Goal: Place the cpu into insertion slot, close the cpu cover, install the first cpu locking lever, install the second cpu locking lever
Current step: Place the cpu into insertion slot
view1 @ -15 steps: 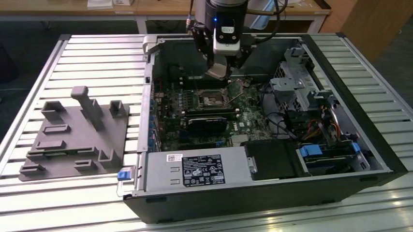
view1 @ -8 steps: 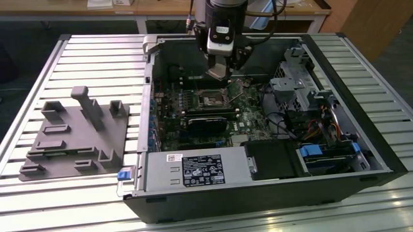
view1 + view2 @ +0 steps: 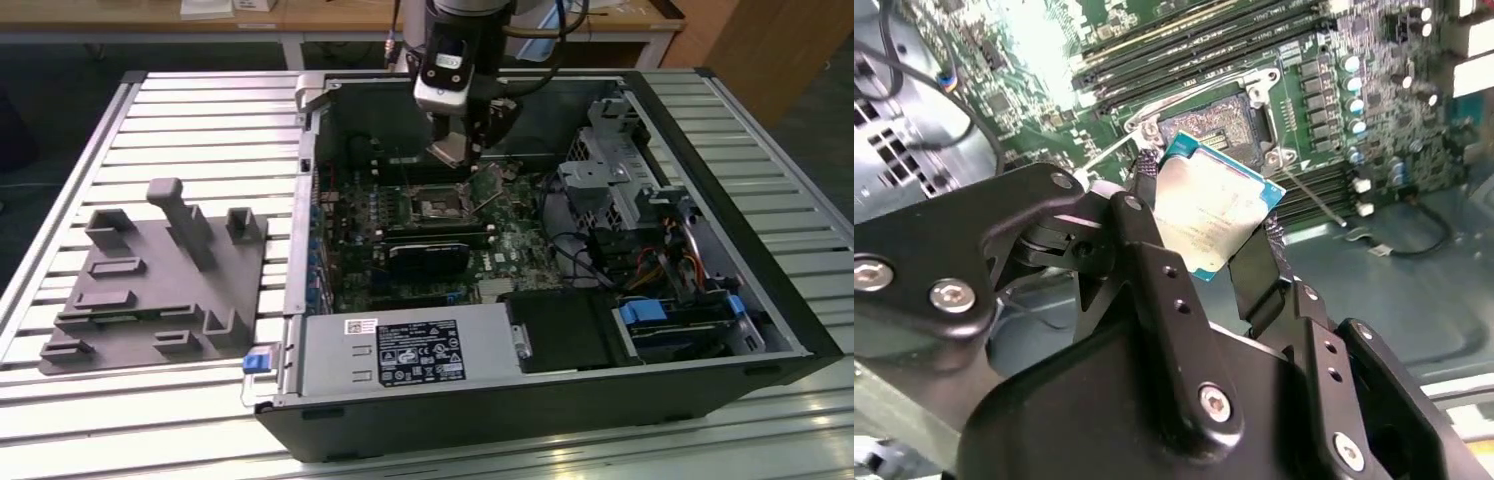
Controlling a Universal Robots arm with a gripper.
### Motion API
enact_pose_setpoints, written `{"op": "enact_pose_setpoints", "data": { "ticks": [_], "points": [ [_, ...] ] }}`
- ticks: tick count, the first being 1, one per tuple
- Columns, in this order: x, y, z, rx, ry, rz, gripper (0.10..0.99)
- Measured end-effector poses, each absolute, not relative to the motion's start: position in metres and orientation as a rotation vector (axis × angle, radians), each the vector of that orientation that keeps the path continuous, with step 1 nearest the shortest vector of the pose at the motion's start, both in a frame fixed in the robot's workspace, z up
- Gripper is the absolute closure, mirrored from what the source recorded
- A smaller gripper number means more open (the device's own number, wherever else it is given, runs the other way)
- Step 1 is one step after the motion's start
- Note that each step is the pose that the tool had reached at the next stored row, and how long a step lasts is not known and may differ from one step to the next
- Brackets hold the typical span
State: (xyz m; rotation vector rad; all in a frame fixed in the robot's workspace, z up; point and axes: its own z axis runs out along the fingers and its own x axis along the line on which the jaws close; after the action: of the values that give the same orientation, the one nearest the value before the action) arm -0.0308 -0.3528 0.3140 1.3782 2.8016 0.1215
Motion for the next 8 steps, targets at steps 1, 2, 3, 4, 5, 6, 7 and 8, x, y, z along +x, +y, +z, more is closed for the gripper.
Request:
{"op": "enact_pose_setpoints", "data": {
  "ticks": [1, 2, 3, 4, 5, 6, 7, 8],
  "points": [
    [-0.0308, -0.3528, 0.3139, 1.403, 2.788, 0.121, 0.549],
    [-0.0309, -0.3529, 0.3137, 1.429, 2.774, 0.121, 0.549],
    [-0.0308, -0.3528, 0.3135, 1.454, 2.761, 0.120, 0.549],
    [-0.0308, -0.3528, 0.3133, 1.478, 2.747, 0.120, 0.549],
    [-0.0308, -0.3528, 0.3130, 1.502, 2.733, 0.120, 0.549],
    [-0.0308, -0.3528, 0.3126, 1.527, 2.719, 0.119, 0.549],
    [-0.0308, -0.3528, 0.3122, 1.551, 2.704, 0.119, 0.549],
    [-0.0308, -0.3528, 0.3117, 1.575, 2.690, 0.119, 0.549]
  ]
}}
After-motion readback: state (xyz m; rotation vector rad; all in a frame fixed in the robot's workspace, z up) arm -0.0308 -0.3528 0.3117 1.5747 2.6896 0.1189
